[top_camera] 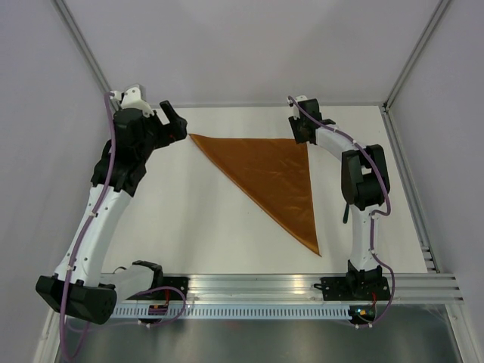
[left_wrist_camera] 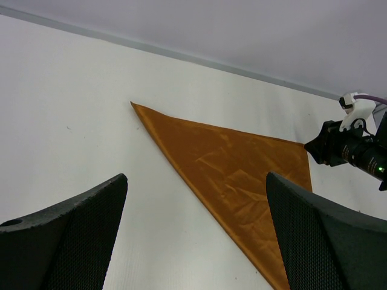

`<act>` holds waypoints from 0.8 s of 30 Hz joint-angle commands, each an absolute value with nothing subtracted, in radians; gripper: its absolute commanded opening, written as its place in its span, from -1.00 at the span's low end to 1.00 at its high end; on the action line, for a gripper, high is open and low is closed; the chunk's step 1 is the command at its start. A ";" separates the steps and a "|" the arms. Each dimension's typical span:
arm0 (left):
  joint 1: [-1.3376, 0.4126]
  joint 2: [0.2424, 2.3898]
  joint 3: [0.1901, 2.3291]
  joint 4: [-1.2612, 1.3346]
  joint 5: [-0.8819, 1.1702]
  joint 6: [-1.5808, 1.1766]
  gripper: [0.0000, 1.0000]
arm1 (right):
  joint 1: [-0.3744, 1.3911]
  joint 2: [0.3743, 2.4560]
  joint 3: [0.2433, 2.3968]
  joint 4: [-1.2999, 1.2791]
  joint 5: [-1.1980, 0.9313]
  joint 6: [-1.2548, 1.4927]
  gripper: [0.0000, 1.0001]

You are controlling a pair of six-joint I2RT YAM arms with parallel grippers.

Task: Fold the napkin, place the utensils inside, and roll it up
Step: Fold the napkin at the center of the board, then pick up the knife at the center of the board.

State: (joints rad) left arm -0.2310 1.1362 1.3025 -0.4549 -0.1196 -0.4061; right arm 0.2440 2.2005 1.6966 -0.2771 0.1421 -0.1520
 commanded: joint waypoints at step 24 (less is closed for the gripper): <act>-0.229 0.922 0.988 -0.215 0.107 -0.549 0.99 | -0.306 1.519 1.147 -0.729 -0.290 -0.529 0.16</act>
